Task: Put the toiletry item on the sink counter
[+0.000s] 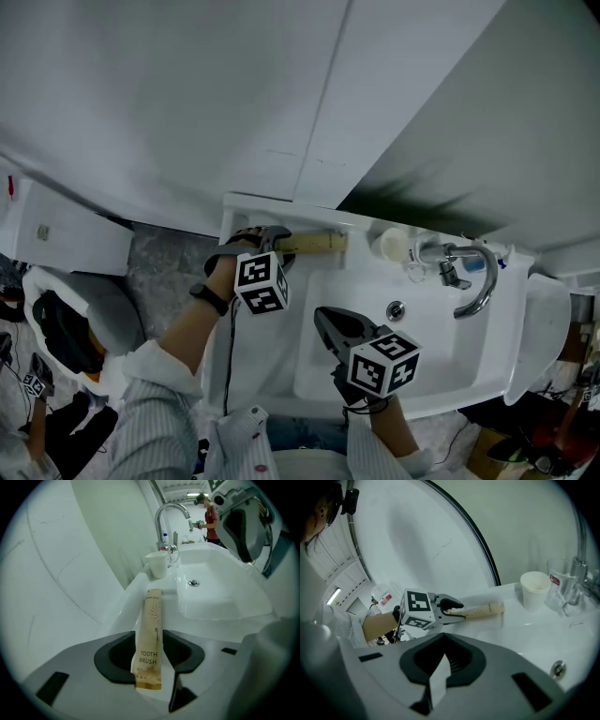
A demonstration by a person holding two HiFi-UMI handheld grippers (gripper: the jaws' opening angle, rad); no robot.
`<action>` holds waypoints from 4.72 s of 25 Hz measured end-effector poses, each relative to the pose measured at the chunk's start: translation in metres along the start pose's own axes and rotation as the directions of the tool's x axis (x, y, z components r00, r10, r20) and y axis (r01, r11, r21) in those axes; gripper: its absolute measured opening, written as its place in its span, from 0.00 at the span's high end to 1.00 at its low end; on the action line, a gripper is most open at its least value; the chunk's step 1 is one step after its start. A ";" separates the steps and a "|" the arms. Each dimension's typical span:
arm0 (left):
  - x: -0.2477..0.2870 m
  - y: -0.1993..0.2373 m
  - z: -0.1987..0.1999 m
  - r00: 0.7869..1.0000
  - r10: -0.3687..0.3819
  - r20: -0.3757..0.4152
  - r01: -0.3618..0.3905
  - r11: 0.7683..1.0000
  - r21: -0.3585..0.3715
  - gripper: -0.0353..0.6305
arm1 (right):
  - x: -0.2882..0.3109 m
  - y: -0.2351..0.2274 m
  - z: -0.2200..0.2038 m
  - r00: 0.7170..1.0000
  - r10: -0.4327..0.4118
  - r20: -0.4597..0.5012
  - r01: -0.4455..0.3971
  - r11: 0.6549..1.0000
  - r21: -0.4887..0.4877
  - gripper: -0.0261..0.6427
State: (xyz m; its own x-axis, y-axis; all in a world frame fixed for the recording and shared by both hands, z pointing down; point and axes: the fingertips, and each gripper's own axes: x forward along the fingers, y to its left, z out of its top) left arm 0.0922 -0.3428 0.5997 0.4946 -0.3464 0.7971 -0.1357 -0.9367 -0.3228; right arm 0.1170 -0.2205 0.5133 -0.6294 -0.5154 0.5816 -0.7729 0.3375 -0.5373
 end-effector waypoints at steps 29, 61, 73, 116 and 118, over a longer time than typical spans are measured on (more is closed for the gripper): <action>-0.148 0.008 0.073 0.946 0.225 0.235 -0.137 0.930 -0.342 0.72 | -0.048 0.052 0.037 0.984 0.007 0.178 0.023 0.986 -0.164 0.95; -0.340 -0.056 0.154 0.634 0.498 0.591 0.070 0.724 -0.686 0.92 | -0.145 0.146 0.096 0.870 0.110 0.481 0.103 0.913 -0.394 0.95; -0.330 -0.076 0.142 0.664 0.477 0.576 0.088 0.715 -0.694 0.92 | -0.142 0.153 0.085 0.883 0.138 0.448 0.073 0.904 -0.422 0.95; -0.313 -0.075 0.133 0.704 0.458 0.542 0.088 0.702 -0.707 0.92 | -0.124 0.137 0.074 0.915 0.129 0.383 0.031 0.923 -0.384 0.95; -0.312 -0.074 0.132 0.707 0.457 0.540 0.089 0.700 -0.708 0.92 | -0.123 0.136 0.074 0.916 0.128 0.381 0.030 0.924 -0.381 0.95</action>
State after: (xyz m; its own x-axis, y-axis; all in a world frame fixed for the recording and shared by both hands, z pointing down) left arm 0.0612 -0.1586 0.3078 0.7515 -0.6447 0.1400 -0.6590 -0.7233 0.2065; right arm 0.0950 -0.1692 0.3237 -0.6443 -0.7289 0.2314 -0.7636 0.5967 -0.2465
